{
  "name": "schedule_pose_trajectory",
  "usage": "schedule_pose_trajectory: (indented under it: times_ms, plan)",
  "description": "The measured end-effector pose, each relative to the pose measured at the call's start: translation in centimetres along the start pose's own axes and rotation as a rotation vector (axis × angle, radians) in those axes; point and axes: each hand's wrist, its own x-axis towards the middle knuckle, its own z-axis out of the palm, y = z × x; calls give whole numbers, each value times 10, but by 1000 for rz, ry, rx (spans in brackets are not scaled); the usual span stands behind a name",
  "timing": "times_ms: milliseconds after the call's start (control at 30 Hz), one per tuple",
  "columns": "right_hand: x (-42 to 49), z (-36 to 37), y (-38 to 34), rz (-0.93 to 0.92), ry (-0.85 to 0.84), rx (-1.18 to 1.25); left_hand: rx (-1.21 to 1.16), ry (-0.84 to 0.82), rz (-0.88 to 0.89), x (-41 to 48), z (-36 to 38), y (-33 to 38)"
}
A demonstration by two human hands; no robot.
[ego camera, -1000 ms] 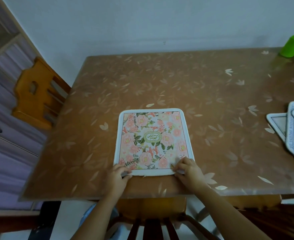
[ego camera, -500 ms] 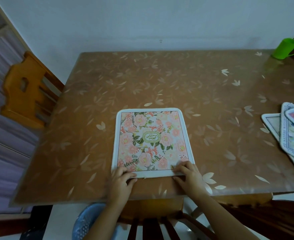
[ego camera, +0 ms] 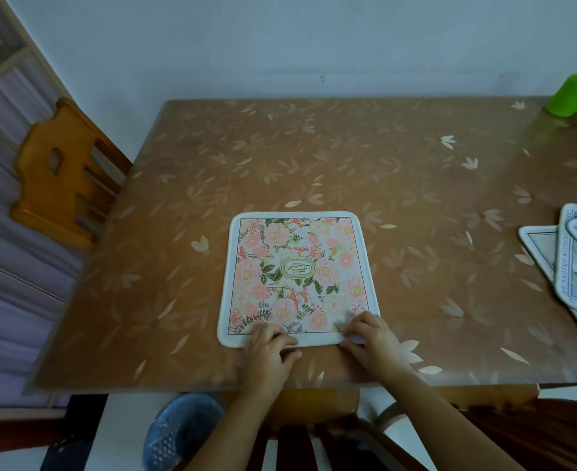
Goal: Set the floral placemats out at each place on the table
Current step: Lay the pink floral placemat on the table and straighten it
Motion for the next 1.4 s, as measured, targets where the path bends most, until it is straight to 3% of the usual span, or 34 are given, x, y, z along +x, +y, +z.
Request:
schedule_pose_trajectory:
  times_ms: [500,833,1033,1267,1400]
  plan:
    - [3,-1,4,-54,35,0,-71,3,50,15,29,42]
    - [0,-8,8,-127,49,-41,-120,56,-20,12,25,44]
    - [2,-7,-7,-193,67,-23,-78,53,77,15,25,54]
    - [5,-20,-4,-97,89,30,-22,50,215,15,12,54]
    - [5,-34,6,-19,107,62,-31,71,186,6,0,36]
